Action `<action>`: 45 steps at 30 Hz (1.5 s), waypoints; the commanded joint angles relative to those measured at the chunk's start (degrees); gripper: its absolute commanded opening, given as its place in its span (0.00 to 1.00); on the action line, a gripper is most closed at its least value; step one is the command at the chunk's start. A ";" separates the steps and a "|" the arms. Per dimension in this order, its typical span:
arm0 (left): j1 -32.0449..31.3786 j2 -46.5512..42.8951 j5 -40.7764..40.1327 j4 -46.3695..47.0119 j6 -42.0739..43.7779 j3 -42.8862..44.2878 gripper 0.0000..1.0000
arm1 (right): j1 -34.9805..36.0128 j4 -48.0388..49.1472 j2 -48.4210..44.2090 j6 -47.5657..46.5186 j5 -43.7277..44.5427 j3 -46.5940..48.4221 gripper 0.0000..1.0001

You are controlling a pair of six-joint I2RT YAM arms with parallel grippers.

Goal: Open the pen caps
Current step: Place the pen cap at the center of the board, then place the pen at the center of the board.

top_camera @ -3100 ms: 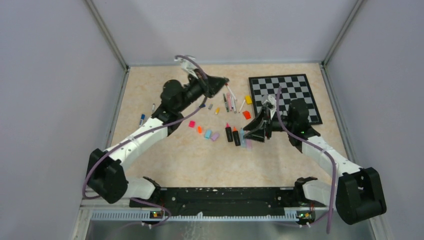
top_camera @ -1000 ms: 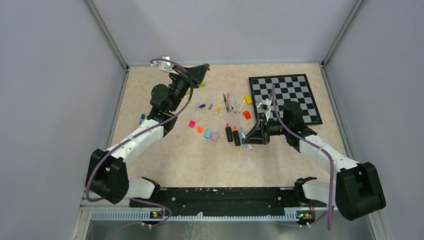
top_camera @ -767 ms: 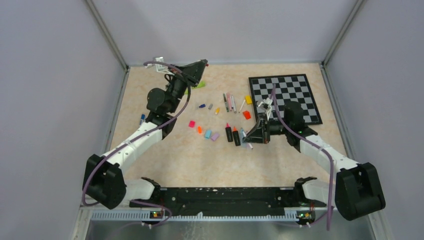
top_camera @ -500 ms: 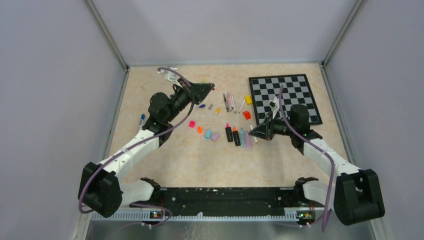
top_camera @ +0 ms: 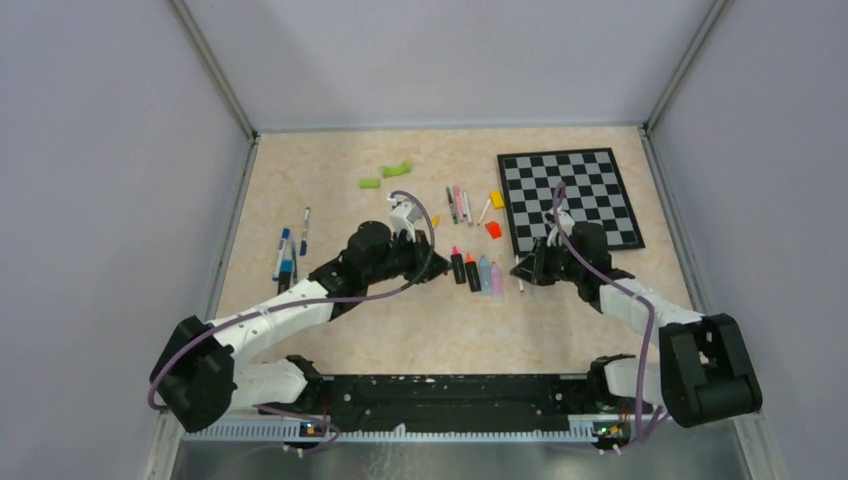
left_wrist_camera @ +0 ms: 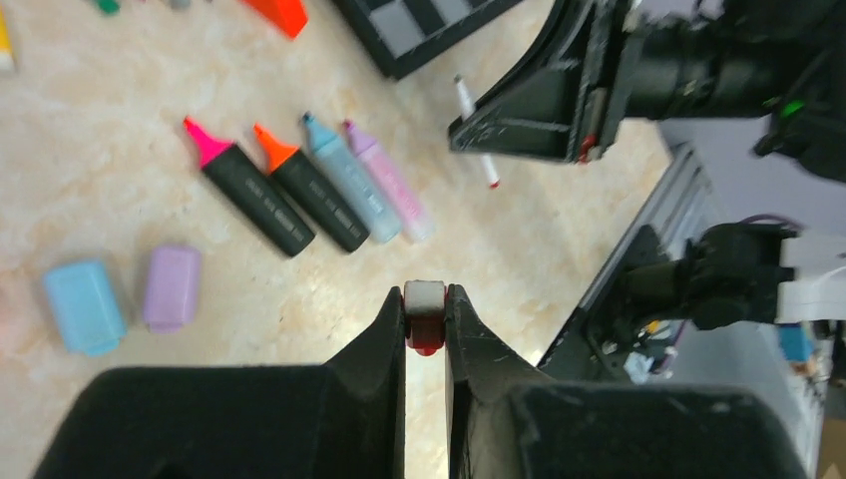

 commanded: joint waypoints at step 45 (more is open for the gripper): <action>-2.54 28.98 -20.27 -27.91 11.00 22.65 0.37 | -4.47 1.14 -1.45 -4.70 -10.31 4.36 0.45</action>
